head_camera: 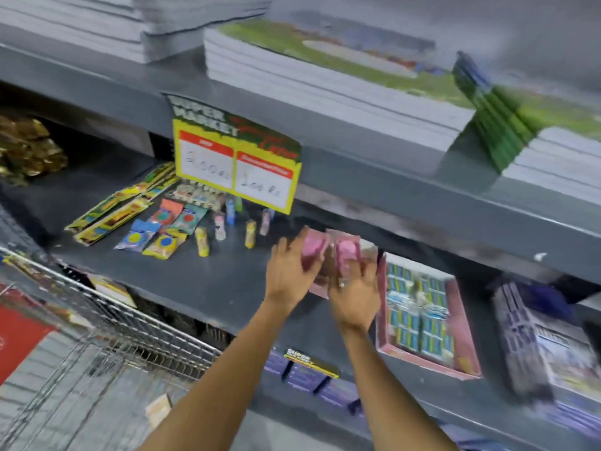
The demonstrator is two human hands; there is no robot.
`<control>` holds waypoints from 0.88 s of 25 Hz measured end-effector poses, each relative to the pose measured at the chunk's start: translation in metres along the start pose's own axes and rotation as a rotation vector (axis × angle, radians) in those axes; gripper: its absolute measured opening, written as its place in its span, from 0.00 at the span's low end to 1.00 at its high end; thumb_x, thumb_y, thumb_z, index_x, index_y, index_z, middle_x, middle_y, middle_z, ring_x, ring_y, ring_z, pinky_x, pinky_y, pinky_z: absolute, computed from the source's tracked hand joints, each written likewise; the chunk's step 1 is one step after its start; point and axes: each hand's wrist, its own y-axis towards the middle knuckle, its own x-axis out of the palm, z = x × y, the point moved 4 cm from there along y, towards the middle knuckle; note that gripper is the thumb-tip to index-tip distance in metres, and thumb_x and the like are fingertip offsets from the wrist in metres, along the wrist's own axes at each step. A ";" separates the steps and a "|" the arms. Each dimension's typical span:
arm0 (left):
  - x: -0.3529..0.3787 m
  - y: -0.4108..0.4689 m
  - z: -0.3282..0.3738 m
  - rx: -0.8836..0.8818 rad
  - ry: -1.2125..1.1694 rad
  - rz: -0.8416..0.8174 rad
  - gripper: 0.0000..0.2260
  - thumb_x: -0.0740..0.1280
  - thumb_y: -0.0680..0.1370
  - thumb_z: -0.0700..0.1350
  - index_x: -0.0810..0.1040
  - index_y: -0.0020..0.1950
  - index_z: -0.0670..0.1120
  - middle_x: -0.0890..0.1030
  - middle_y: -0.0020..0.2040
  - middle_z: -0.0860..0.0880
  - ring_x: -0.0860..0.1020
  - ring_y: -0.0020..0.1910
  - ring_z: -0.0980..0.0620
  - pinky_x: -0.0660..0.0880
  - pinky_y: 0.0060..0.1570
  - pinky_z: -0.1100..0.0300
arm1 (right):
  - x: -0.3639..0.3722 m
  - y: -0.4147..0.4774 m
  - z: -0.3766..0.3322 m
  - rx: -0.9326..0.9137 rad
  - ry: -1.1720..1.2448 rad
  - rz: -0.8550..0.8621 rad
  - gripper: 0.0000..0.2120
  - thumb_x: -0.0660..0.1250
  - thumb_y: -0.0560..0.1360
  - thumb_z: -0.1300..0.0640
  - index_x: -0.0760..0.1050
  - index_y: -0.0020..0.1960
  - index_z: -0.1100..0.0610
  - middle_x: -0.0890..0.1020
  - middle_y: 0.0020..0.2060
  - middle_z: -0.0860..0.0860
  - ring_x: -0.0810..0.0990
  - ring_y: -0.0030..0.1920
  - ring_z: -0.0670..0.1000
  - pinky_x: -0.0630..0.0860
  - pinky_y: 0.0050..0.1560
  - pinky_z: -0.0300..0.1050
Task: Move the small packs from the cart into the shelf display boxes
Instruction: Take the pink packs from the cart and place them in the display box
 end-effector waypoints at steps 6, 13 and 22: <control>0.053 -0.006 0.028 -0.050 0.138 -0.156 0.25 0.64 0.75 0.57 0.67 0.67 0.44 0.71 0.55 0.39 0.71 0.53 0.39 0.72 0.50 0.47 | -0.009 -0.011 0.029 0.080 -0.055 -0.086 0.20 0.67 0.65 0.49 0.75 0.55 0.57 0.77 0.52 0.64 0.79 0.34 0.65 0.76 0.29 0.53; 0.055 -0.030 -0.001 0.237 0.261 -0.152 0.26 0.41 0.79 0.60 0.70 0.66 0.51 0.69 0.69 0.42 0.73 0.55 0.41 0.71 0.48 0.49 | -0.001 -0.034 0.037 0.043 -0.174 -0.105 0.16 0.64 0.69 0.56 0.76 0.55 0.58 0.80 0.50 0.58 0.77 0.50 0.60 0.71 0.56 0.57; 0.072 -0.012 -0.006 0.156 0.341 -0.325 0.19 0.49 0.80 0.56 0.61 0.71 0.59 0.51 0.77 0.45 0.50 0.74 0.44 0.56 0.65 0.40 | 0.001 -0.021 0.045 0.037 -0.209 -0.100 0.12 0.70 0.68 0.65 0.77 0.52 0.60 0.80 0.45 0.60 0.78 0.46 0.61 0.75 0.47 0.57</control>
